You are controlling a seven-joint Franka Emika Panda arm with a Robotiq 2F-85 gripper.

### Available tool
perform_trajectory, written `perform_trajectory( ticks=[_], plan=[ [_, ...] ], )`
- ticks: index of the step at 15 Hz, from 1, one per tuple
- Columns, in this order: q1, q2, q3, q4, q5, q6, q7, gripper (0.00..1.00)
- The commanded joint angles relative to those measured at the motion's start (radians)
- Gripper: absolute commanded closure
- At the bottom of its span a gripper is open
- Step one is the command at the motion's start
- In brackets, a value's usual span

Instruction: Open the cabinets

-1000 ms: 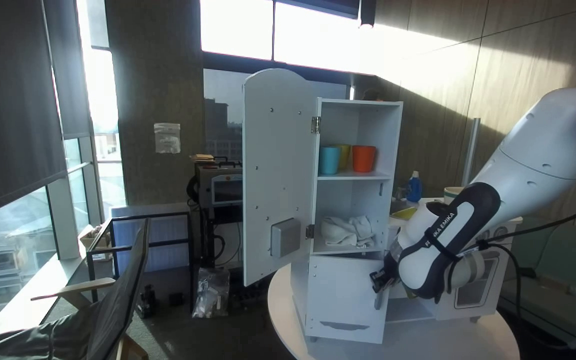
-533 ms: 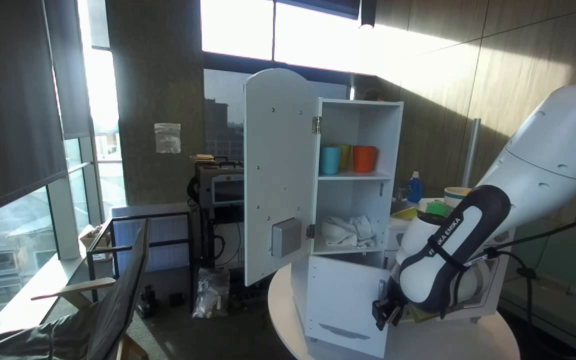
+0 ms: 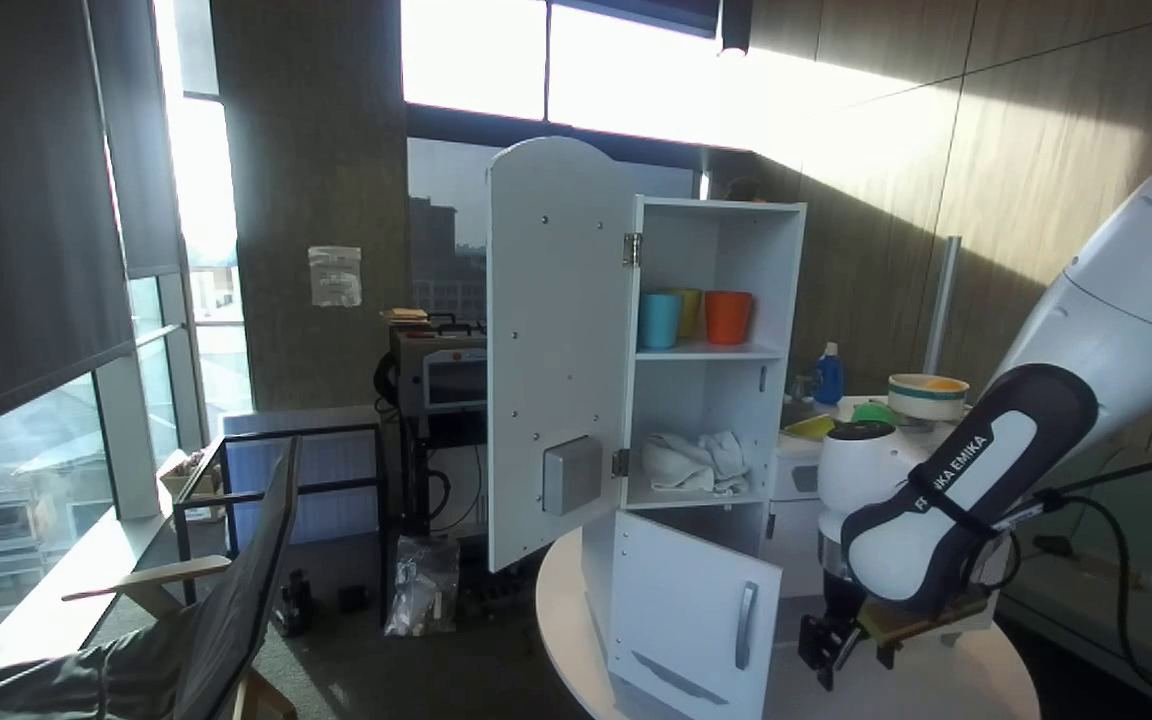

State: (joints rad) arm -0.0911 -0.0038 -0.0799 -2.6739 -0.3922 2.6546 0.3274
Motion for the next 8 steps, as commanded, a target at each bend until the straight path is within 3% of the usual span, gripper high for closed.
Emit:
perform_trajectory(
  ticks=[1, 4, 8],
  plan=[
    [-0.032, -0.131, -0.017, 0.018, -0.17, -0.094, 0.159, 0.0],
    [-0.06, -0.16, 0.029, 0.086, -0.345, -0.153, 0.222, 0.0],
    [-0.017, -0.123, 0.098, 0.185, -0.478, -0.308, 0.275, 0.0]
  ],
)
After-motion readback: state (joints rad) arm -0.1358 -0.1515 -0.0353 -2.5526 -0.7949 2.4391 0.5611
